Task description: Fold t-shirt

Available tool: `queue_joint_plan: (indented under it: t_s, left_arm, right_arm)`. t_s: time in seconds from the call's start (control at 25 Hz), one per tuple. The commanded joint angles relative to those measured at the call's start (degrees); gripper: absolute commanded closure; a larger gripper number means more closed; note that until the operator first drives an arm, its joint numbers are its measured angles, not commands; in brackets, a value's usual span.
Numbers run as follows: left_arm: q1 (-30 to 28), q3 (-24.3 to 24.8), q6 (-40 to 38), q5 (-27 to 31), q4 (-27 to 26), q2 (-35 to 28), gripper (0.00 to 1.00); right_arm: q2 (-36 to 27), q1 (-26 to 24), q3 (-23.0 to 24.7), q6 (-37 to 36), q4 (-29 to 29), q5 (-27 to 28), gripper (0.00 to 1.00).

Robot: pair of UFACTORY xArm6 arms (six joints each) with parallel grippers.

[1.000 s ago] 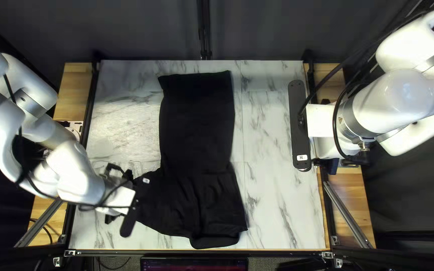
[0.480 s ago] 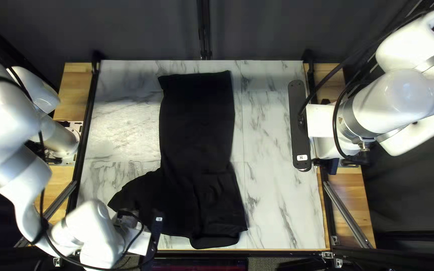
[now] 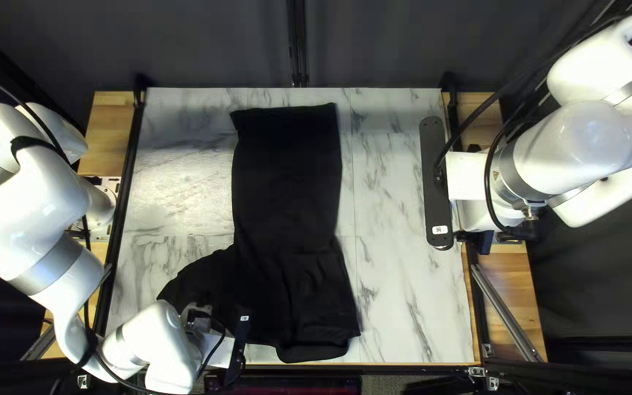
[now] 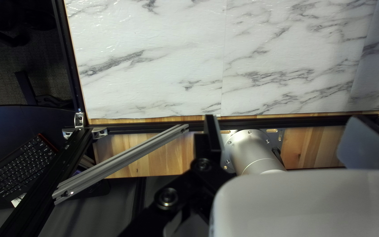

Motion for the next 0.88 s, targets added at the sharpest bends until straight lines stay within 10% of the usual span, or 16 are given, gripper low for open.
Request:
queue_joint_plan:
  t_s: [0.04,0.12,0.16,0.2,0.24,0.88]
  left_arm:
    - [-0.23,0.29,-0.59,0.1,0.37,-0.05,0.0]
    - [-0.43,0.68,-0.91,-0.16,0.51,-0.25,0.09]
    - [-0.52,0.84,-1.05,-0.24,0.56,-0.36,0.32]
    - [-0.62,1.02,-1.25,-0.3,0.61,-0.48,0.84]
    - [-0.66,1.11,-1.42,-0.43,0.69,-0.47,0.99]
    - [-1.66,2.01,-1.8,1.23,1.61,-4.1,0.99]
  right_arm:
    - [0.0,0.0,0.0,0.0,0.0,0.0,0.0]
    - [0.0,0.0,0.0,0.0,0.0,0.0,0.0]
    - [0.0,0.0,0.0,0.0,0.0,0.0,0.0]
    - [0.0,0.0,0.0,0.0,0.0,0.0,0.0]
    - [0.0,0.0,0.0,0.0,0.0,0.0,0.0]
    - [0.0,0.0,0.0,0.0,0.0,0.0,0.0]
